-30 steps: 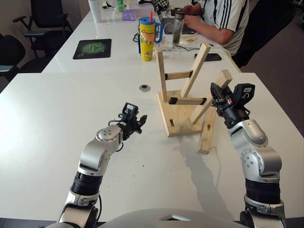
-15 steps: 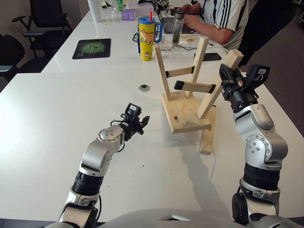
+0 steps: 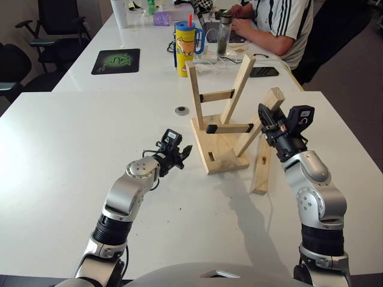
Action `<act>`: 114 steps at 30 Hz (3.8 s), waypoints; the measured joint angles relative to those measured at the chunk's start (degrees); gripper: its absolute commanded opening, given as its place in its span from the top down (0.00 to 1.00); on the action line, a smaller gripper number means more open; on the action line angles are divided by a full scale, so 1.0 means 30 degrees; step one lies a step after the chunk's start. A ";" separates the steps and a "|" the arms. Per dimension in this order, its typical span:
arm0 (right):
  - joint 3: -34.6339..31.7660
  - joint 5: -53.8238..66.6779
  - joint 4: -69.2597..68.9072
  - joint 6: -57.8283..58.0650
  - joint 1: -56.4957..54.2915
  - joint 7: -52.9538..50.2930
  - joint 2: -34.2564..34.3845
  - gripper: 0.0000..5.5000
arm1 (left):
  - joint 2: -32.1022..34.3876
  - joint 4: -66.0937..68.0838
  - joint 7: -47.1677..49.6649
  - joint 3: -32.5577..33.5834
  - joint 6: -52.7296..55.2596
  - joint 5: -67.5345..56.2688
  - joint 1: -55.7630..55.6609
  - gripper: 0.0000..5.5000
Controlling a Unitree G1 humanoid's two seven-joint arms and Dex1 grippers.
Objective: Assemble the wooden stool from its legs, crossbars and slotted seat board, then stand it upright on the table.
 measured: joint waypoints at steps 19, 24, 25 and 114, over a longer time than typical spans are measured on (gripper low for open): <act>0.0462 0.0662 -0.0991 0.3490 -0.1308 -0.0641 0.1295 0.81 | 0.0482 0.3434 -0.3696 -0.3276 -0.2892 0.1129 -0.1759 0.61; 0.0720 0.0860 -0.1498 0.4058 -0.1437 -0.0687 0.1827 0.81 | 0.0392 0.4579 -0.4229 -0.3482 -0.2947 0.1255 -0.1776 0.61; 0.0713 0.1127 -0.1604 0.4264 -0.1622 -0.0723 0.1986 0.81 | 0.0434 0.4613 -0.4255 -0.3479 -0.2946 0.1307 -0.1775 0.61; 0.4568 -0.4328 0.3791 0.7850 -0.9321 -0.0828 0.5058 0.81 | 0.1147 0.8973 -0.4473 -0.1441 -0.9094 0.3546 -0.2432 0.61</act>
